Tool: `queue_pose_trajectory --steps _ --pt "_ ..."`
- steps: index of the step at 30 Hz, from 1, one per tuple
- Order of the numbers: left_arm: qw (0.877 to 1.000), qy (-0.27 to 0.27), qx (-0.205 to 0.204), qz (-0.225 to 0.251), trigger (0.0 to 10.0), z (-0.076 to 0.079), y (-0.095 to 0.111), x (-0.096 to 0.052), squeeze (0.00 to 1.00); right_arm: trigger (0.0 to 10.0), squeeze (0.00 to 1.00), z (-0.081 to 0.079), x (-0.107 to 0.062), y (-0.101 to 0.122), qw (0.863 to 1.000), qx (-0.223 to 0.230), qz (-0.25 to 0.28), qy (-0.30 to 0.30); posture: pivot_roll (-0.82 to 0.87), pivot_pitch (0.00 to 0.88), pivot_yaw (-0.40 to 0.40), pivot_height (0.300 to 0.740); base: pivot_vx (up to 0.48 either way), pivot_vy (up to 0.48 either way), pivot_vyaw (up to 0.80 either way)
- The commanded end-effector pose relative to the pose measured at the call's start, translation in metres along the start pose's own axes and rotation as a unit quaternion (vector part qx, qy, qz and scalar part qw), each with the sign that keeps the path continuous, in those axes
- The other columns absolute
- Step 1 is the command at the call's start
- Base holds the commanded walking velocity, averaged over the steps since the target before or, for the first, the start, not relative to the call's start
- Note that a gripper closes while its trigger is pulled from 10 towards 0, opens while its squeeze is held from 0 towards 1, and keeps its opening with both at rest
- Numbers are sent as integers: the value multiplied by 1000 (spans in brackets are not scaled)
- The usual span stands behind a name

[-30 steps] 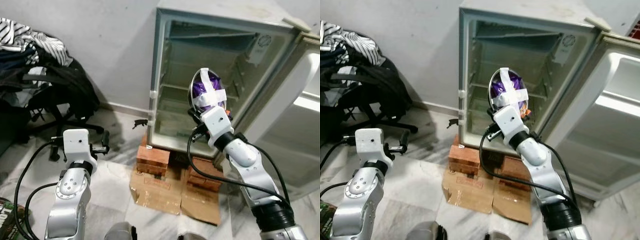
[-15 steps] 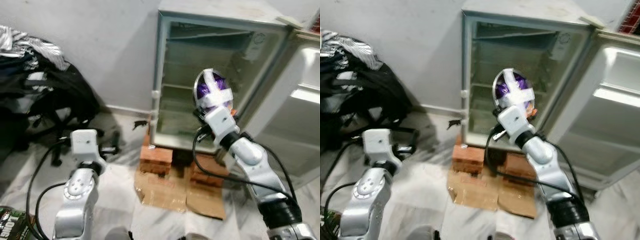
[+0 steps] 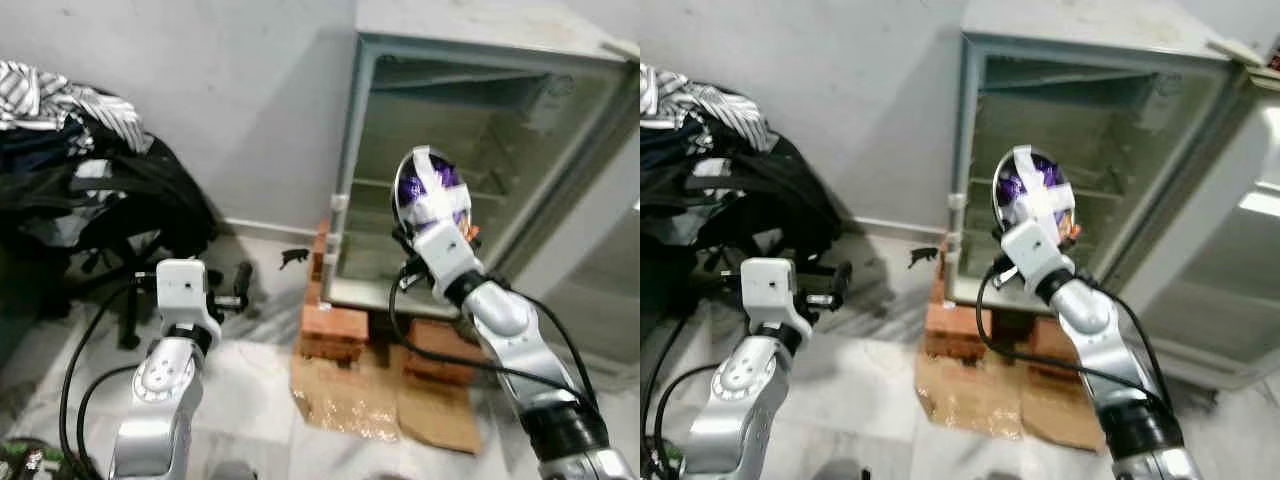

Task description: Restocking fridge

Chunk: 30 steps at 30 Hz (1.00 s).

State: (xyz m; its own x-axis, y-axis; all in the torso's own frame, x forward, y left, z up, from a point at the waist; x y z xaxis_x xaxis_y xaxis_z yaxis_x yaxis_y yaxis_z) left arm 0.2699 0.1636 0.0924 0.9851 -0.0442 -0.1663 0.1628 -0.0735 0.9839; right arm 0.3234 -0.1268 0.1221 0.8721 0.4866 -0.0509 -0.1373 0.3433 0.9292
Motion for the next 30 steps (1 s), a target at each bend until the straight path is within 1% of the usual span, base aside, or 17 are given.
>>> queue_pose_trajectory --steps 1,3,5,6,7,12,14,16,21,23,30 --pt "1000 -5 -4 3 10000 3 3 2 0 10000 0 11 -1 10 1000 -20 17 -11 54 0 -63 740 480 0 0" --pt "1000 -7 -3 2 10000 4 3 3 0 10000 0 11 -1 10 1000 -22 18 -11 53 0 -63 740 480 0 0" --pt "1000 -17 11 -9 10000 7 -1 4 0 10000 0 12 -1 10 999 -26 17 -12 51 0 -63 740 480 0 0" --pt "1000 -17 11 -9 10000 7 -1 4 0 10000 0 12 -1 10 999 -26 17 -12 51 0 -63 740 480 0 0" --pt "999 -26 12 -19 10000 10 -5 4 0 10000 0 12 -1 10 999 -27 17 -13 49 0 -63 740 480 0 0" --pt "999 -34 23 -18 10000 14 -4 4 0 10000 0 11 -1 10 999 -28 17 -14 48 0 -62 740 468 0 0" --pt "999 -34 22 -23 10000 14 -6 4 0 10000 0 11 -1 10 999 -28 17 -14 48 0 -61 740 439 0 0" --pt "998 -42 30 -34 10000 17 -10 4 0 10000 0 11 -2 9 999 -29 16 -14 47 0 -59 740 435 0 0" --pt "998 -51 32 -32 10000 20 -9 4 0 10000 0 11 -1 10 999 -31 18 -15 47 0 -59 740 434 0 0" --pt "998 -44 22 -35 10000 19 -10 4 0 10000 0 11 -2 9 999 -32 15 -16 48 0 -60 740 0 0 0" --pt "998 -48 26 -40 10000 19 -11 4 0 10000 0 12 -6 3 999 -36 4 -23 48 0 -61 740 0 0 0"
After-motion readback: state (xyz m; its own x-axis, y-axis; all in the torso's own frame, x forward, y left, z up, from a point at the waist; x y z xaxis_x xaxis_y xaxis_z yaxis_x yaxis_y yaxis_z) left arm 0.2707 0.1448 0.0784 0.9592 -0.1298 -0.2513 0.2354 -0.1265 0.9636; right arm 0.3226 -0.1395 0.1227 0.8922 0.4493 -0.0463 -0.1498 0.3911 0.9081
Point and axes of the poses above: a point about 5 cm out from each wrist's last joint towards the gripper, its own x axis pointing out of the wrist towards the gripper, its own y axis along the axis of the wrist's last joint, z = x × y, the point moved 3 cm from there along x, pointing out of the wrist towards the gripper, and after that the axes turned 5 degrees about x, right-handed, at the moved point
